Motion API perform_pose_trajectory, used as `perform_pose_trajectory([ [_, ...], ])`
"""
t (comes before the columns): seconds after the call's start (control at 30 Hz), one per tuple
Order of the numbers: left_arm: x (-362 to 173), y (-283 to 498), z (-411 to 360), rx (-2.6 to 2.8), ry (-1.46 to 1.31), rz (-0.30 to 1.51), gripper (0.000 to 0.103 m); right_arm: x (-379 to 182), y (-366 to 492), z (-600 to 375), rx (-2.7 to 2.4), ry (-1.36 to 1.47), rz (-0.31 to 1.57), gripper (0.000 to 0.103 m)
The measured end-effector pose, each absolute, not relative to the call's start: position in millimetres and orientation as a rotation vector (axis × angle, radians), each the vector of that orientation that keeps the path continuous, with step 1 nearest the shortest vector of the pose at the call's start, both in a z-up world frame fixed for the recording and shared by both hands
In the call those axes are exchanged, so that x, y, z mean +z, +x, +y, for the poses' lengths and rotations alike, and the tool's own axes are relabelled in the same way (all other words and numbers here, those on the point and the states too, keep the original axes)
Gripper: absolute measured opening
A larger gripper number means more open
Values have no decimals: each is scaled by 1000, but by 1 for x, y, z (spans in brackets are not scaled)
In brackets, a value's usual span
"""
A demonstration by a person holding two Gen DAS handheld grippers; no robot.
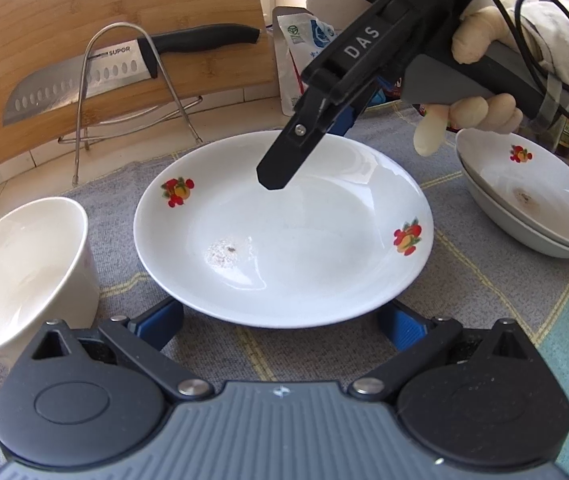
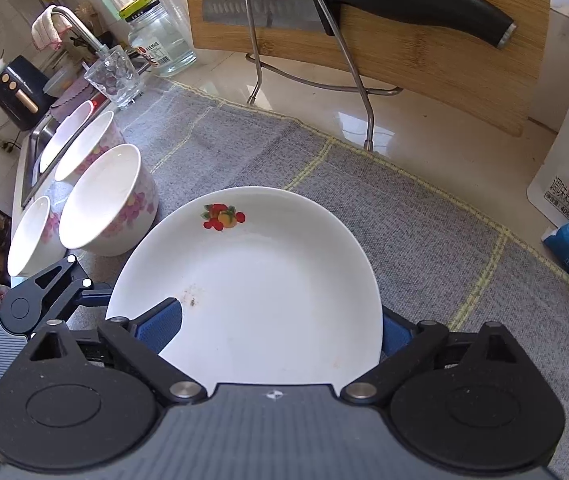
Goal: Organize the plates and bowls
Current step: 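Move the right gripper to a white fruit-print plate and grasp its rim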
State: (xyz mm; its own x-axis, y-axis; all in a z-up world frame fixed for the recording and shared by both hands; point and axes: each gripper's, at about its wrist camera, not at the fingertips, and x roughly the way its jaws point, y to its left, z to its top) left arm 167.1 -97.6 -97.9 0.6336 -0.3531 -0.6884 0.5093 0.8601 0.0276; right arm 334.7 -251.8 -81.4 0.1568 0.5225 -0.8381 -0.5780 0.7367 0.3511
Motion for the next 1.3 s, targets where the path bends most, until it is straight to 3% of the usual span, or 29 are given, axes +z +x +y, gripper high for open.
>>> perform_pose_trajectory([
  [0.23,-97,169,-97,-496,246,719,101,-82,347,-263,802,14,1199,89],
  [1.3,-90,166,-96,-540,251,737,98,-75,342,-268,795,78,1208,90],
])
